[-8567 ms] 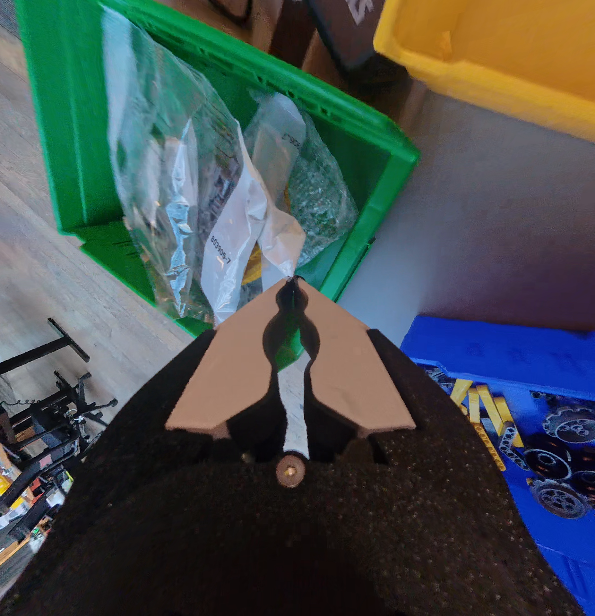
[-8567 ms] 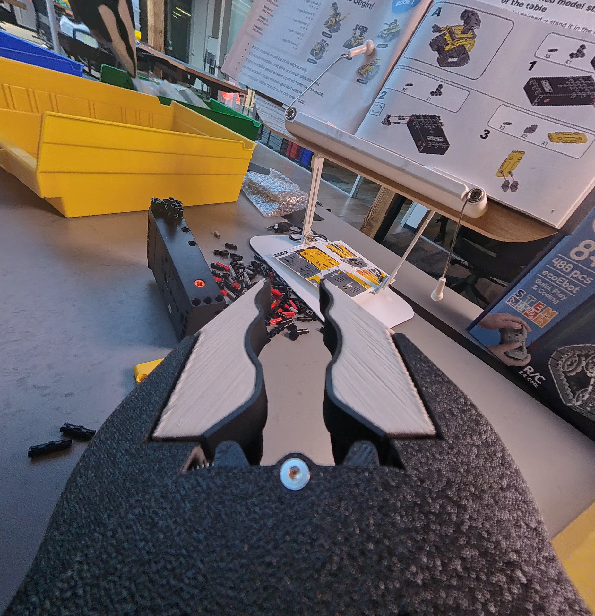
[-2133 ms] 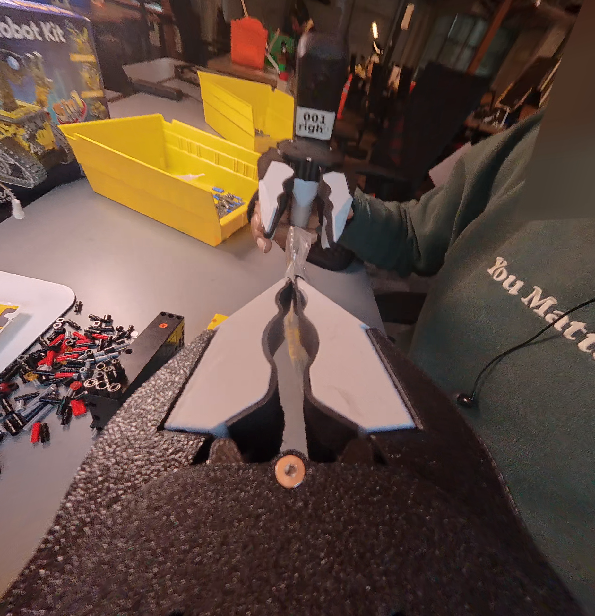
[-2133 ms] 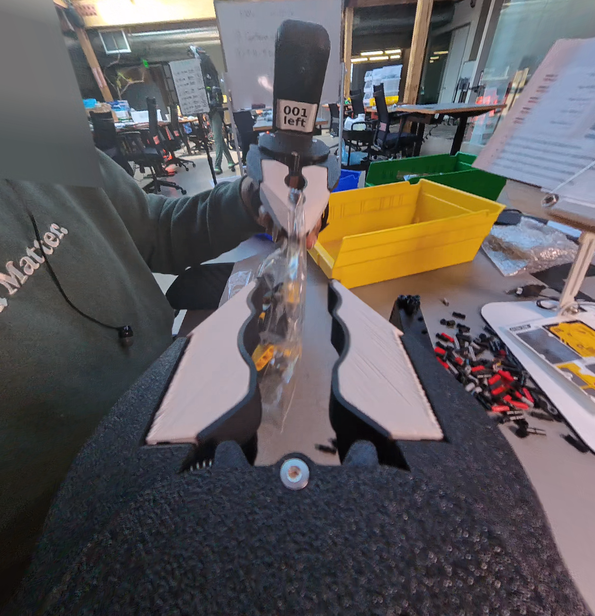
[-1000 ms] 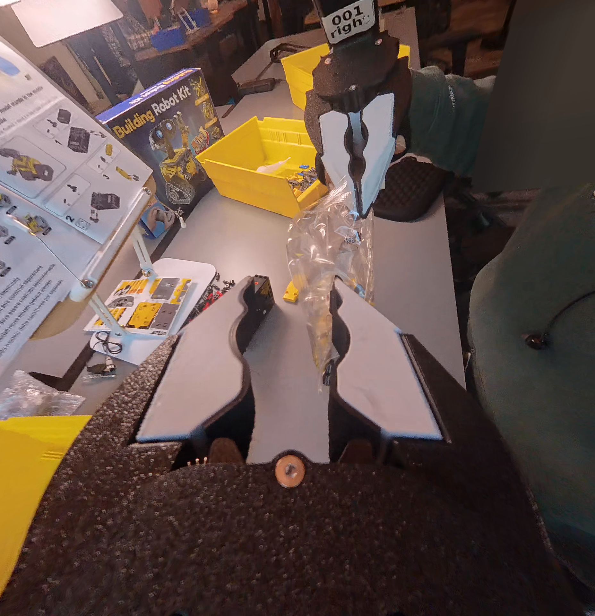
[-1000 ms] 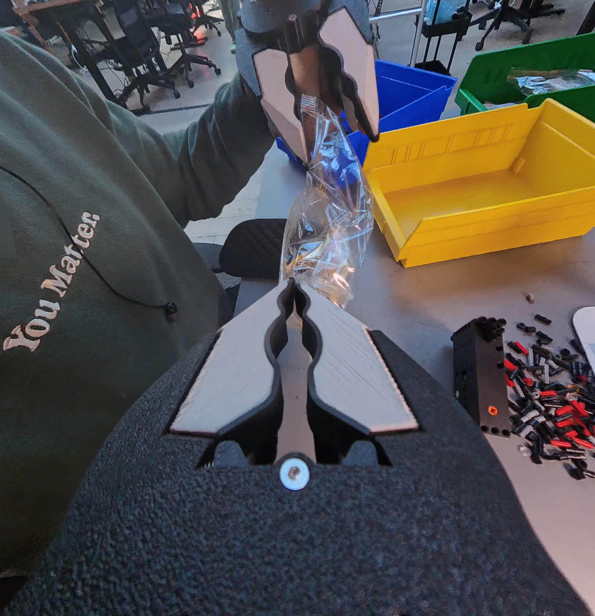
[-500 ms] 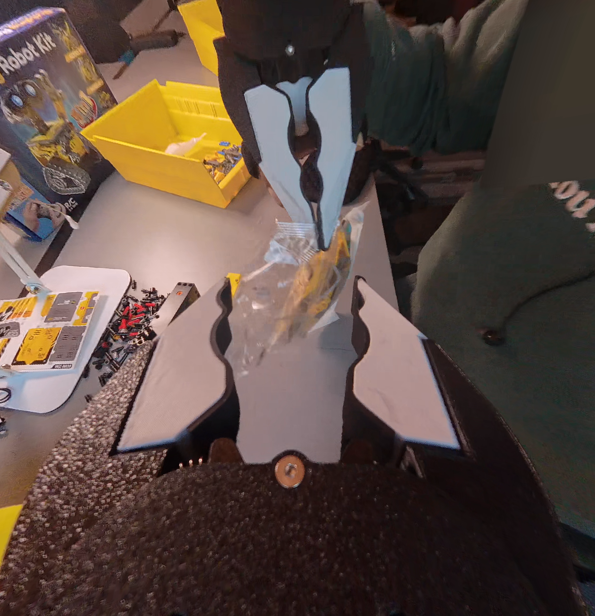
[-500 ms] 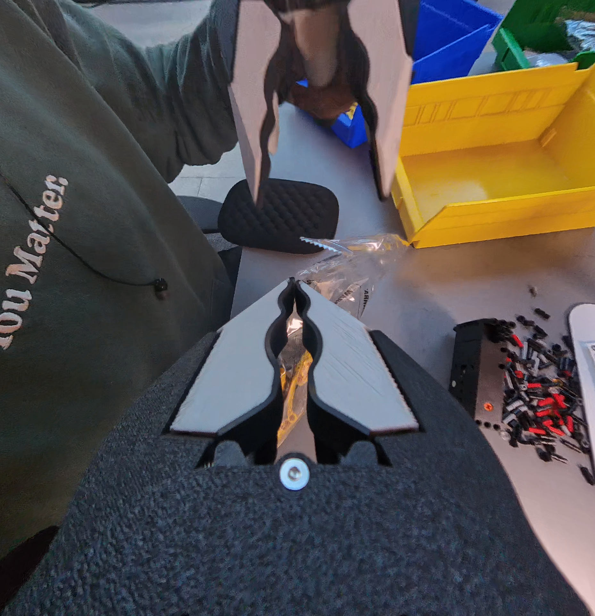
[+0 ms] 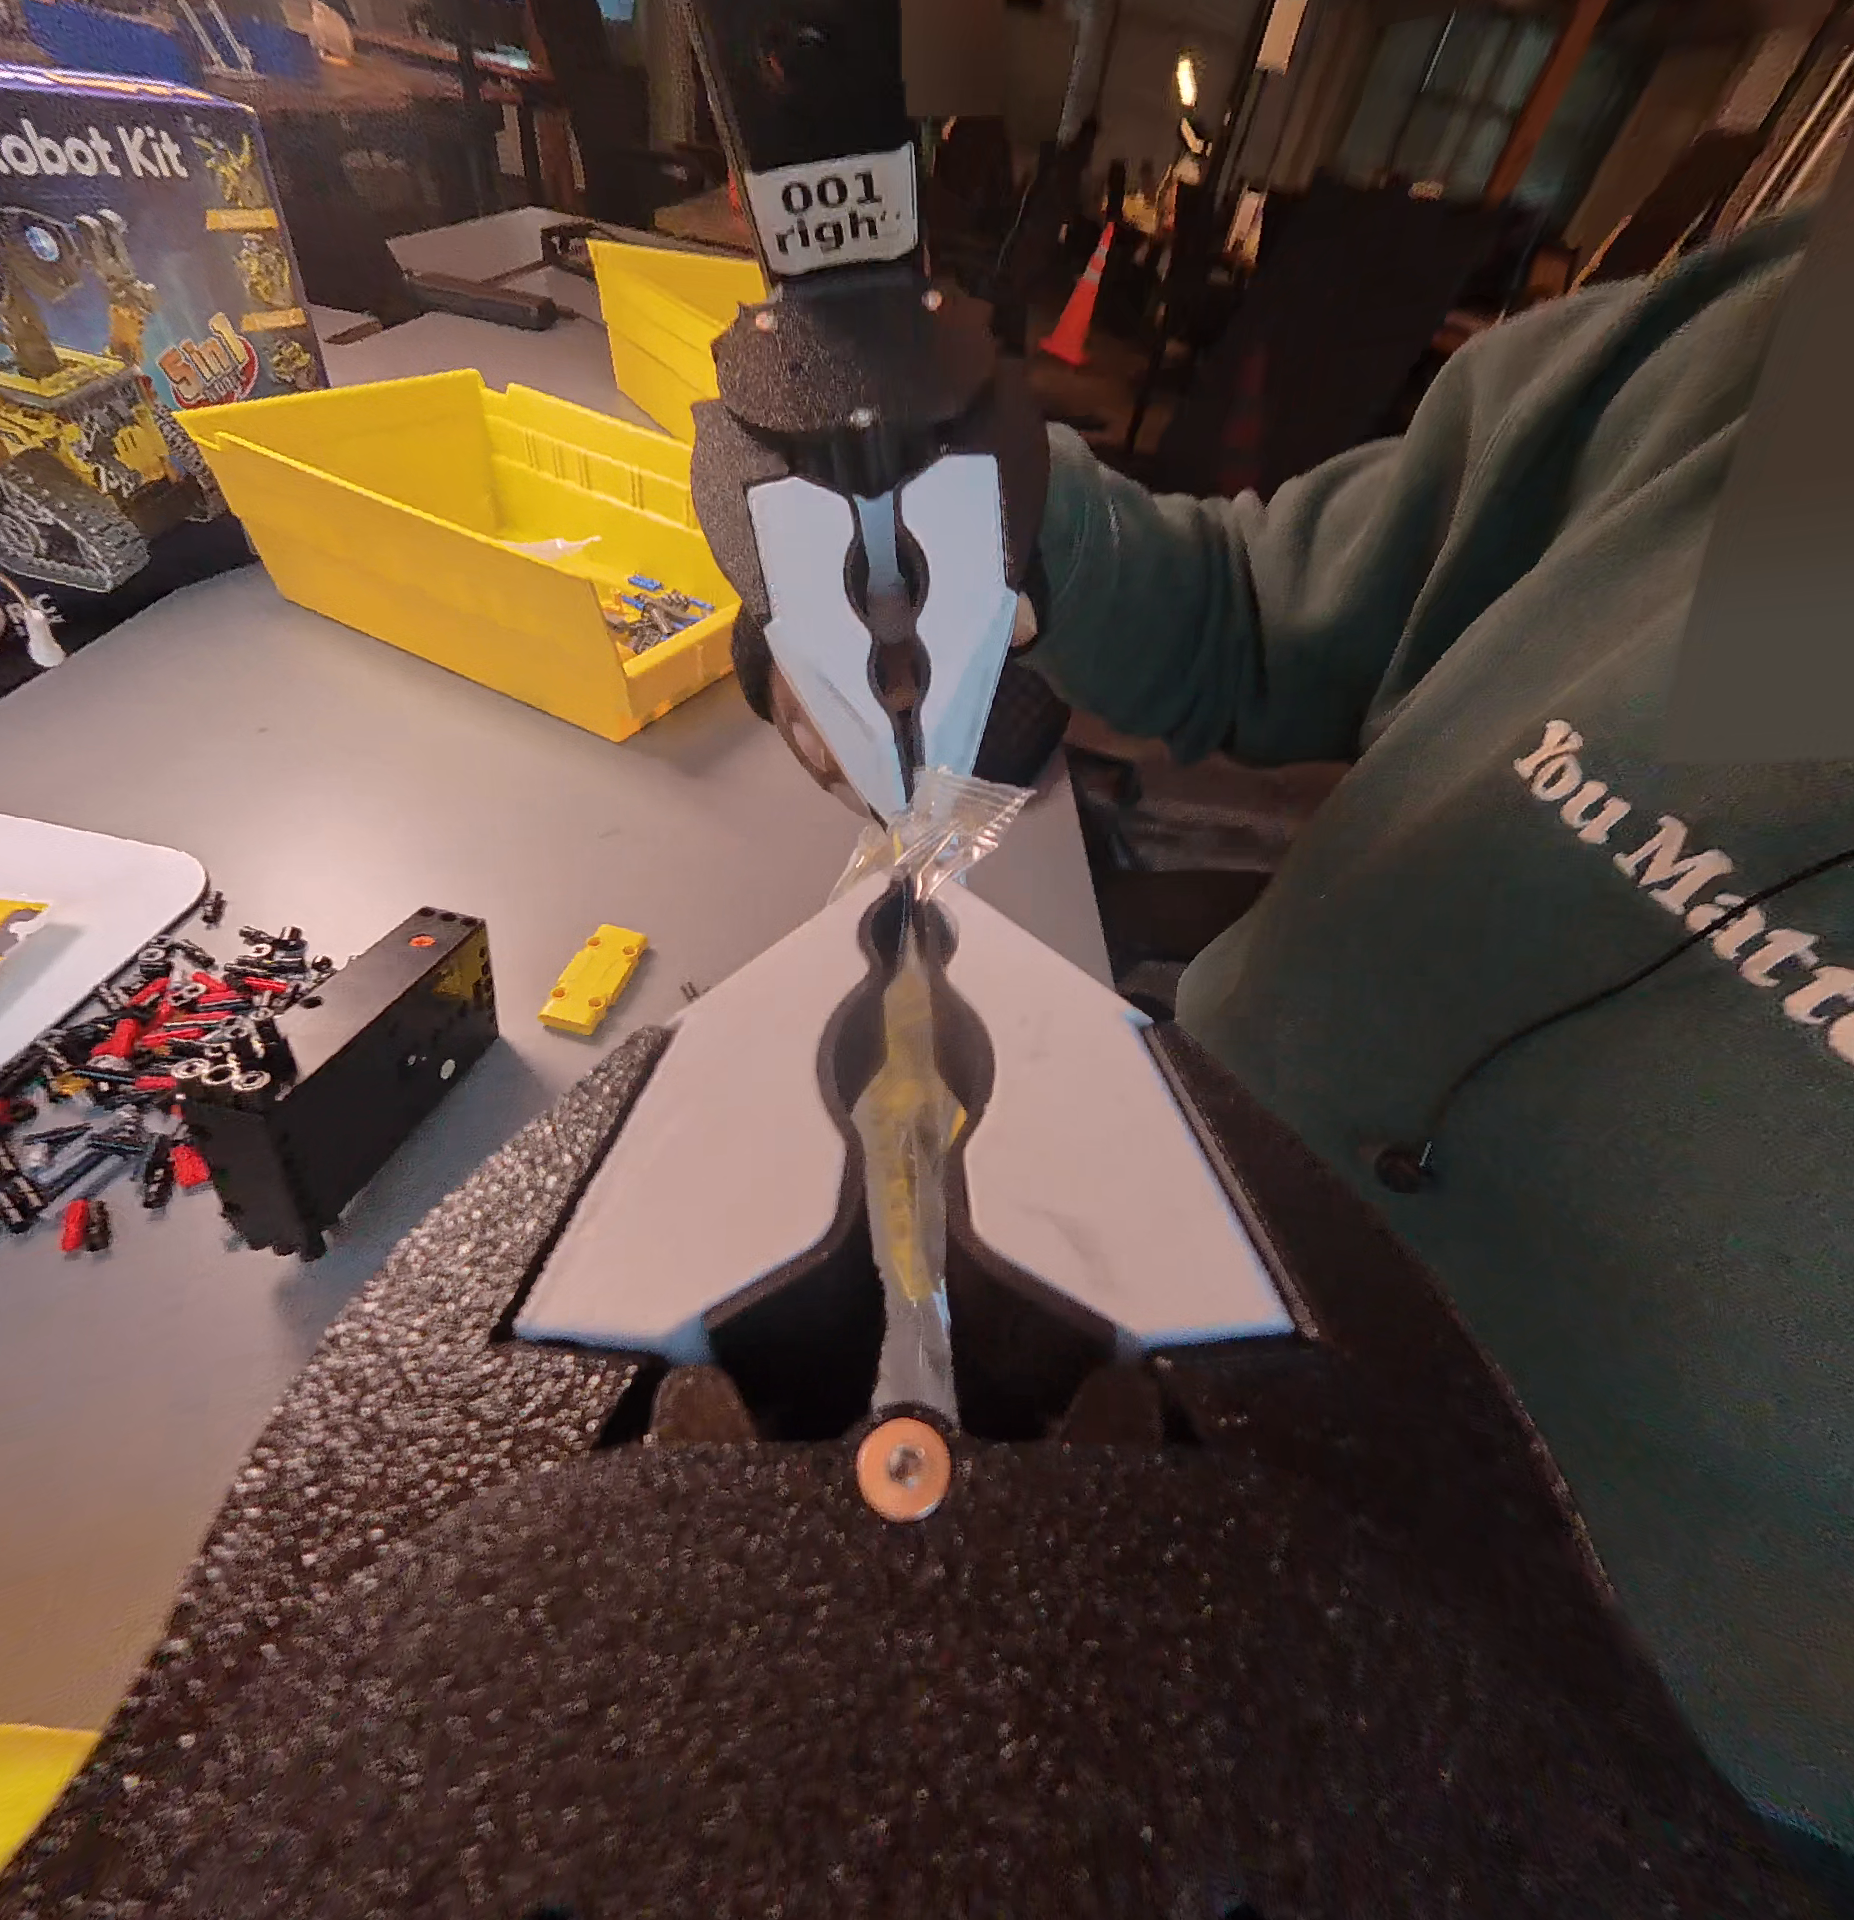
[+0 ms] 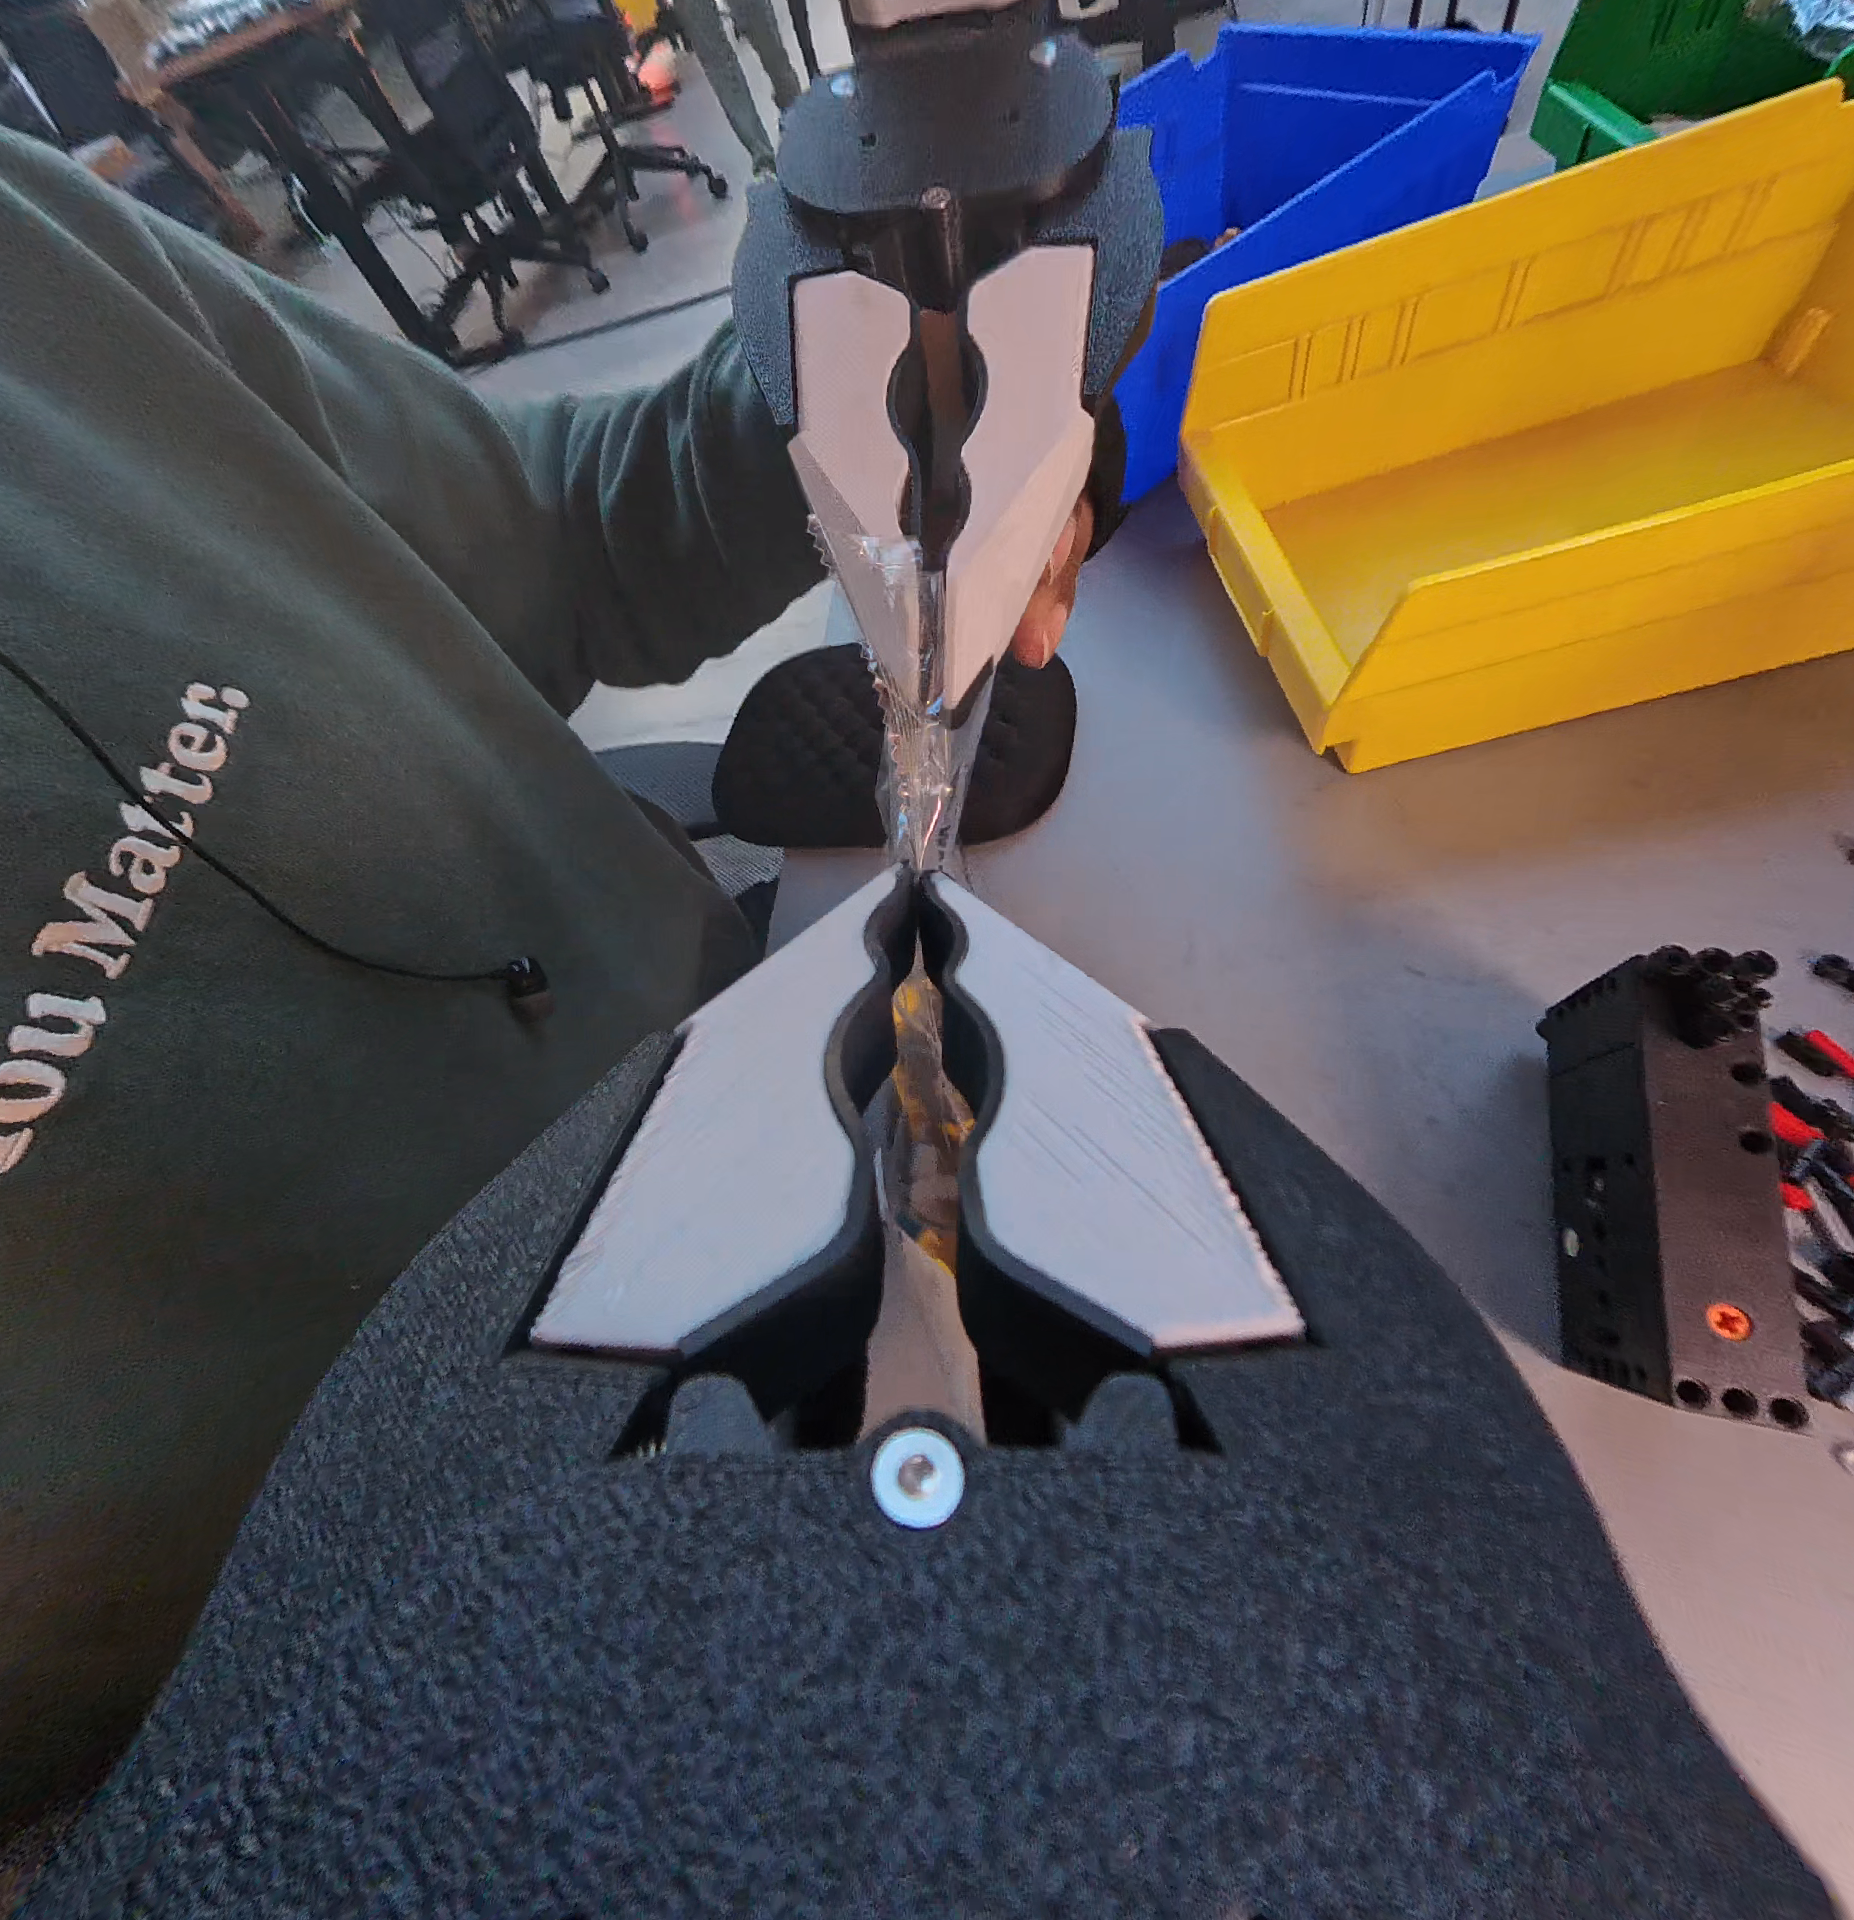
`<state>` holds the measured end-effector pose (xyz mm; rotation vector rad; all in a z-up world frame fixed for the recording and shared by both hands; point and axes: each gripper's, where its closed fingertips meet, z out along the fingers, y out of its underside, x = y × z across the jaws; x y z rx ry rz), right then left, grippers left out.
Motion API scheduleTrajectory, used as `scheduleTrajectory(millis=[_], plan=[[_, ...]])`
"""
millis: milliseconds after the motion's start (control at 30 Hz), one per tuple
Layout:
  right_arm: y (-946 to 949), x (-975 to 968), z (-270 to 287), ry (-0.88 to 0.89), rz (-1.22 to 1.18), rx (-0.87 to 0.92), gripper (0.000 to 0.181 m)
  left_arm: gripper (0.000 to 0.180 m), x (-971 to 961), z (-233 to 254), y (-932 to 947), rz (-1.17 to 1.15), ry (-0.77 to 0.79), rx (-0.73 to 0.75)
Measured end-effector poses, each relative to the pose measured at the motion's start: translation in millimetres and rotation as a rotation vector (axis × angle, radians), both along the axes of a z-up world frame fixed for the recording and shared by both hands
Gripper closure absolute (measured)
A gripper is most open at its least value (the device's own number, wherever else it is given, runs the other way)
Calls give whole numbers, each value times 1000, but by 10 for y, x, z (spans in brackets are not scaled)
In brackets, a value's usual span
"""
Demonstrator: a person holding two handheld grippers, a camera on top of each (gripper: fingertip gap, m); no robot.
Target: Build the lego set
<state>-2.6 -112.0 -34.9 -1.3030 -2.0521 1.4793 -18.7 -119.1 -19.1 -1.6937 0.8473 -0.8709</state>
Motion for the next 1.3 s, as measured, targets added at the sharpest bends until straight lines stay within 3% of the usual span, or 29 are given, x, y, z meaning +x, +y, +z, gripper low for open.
scheduleTrajectory(millis=[233, 400, 433, 533, 667, 700, 767, 800, 900, 1100, 1300], plan=[[197, 103, -94, 21, -5, -28, 181, 180, -552, 175, 11, 94, -383, -119], [364, 212, -59, 90, -92, -93, 181, 180, -727, -39, -124, 164, -313, -115], [377, 208, -28, 116, -101, -93, 181, 171, -722, -64, -153, 164, -315, -104], [391, 190, 113, 179, -117, -111, 181, 121, -674, -101, -227, 160, -360, -78], [318, 179, 240, 238, -70, -53, 181, 111, -642, -338, -4, 300, -209, -21], [302, 169, 261, 249, -61, -25, 181, 117, -637, -355, 64, 318, -168, -5], [252, 192, 345, 303, -32, 23, 181, 169, -676, -384, 166, 354, -55, 30], [246, 222, 384, 338, -29, 58, 181, 176, -708, -369, 187, 365, -8, 56], [341, 355, 399, 396, -85, 146, 181, 180, -680, -156, 68, 286, -77, 101], [515, 442, 202, 376, -218, 134, 181, 180, -540, 115, -217, 178, -198, 149], [626, 200, 279, 500, -292, 202, 181, 180, -365, 531, -502, 112, -123, 300]])
